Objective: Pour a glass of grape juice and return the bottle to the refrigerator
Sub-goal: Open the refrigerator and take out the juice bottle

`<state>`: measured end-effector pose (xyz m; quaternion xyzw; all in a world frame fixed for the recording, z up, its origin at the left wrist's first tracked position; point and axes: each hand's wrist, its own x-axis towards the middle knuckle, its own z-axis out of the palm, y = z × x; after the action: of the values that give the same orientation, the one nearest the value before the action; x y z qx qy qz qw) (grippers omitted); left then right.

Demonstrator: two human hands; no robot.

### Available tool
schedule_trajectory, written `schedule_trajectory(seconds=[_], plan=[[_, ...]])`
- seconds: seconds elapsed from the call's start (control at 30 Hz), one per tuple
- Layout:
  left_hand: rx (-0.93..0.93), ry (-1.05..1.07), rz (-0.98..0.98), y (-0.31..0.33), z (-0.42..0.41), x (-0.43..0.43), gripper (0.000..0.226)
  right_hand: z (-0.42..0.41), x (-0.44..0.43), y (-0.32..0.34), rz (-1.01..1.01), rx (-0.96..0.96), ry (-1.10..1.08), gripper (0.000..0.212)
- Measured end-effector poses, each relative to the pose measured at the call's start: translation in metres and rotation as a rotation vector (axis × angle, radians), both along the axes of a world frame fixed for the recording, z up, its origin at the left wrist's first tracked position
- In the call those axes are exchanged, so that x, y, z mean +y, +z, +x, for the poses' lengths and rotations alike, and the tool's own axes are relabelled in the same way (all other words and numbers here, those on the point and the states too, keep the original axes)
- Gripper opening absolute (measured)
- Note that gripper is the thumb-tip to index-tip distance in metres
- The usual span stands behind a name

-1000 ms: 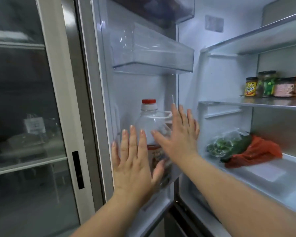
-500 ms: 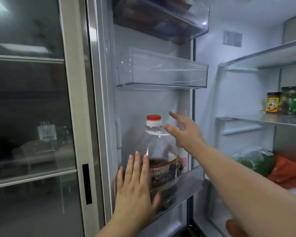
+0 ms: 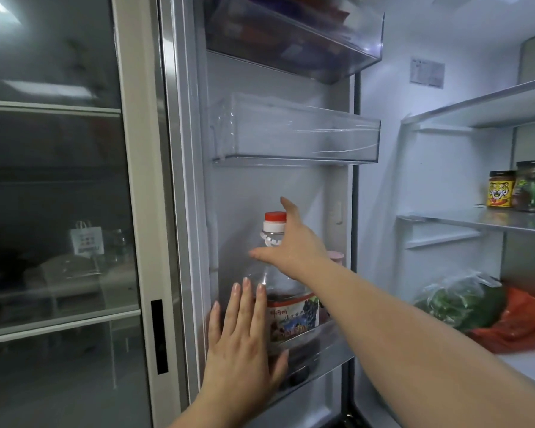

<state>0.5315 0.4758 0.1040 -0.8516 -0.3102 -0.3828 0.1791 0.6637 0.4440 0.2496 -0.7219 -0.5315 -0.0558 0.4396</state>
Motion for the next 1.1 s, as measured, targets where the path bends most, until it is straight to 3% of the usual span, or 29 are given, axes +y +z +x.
schedule_trajectory(seconds=[0.2, 0.4, 0.7, 0.93, 1.1], plan=[[-0.023, -0.012, 0.004, 0.000, 0.000, 0.002, 0.104, -0.010, 0.006, -0.005, 0.083, -0.050, -0.063, 0.070], [-0.043, -0.037, -0.004, -0.001, 0.002, 0.003, 0.106, -0.008, 0.010, -0.001, 0.095, -0.135, -0.060, 0.051], [-0.151, -0.075, 0.021, -0.008, 0.007, 0.006, 0.102, -0.016, 0.007, -0.003, 0.170, -0.140, -0.027, 0.045], [-0.298, -0.108, 0.034, -0.011, 0.016, 0.005, 0.104, -0.025, -0.003, 0.003, 0.181, -0.348, 0.002, 0.046], [-0.364, -0.129, 0.054, -0.014, 0.021, 0.004, 0.102, -0.030, -0.005, 0.008, 0.135, -0.364, 0.021, 0.047]])
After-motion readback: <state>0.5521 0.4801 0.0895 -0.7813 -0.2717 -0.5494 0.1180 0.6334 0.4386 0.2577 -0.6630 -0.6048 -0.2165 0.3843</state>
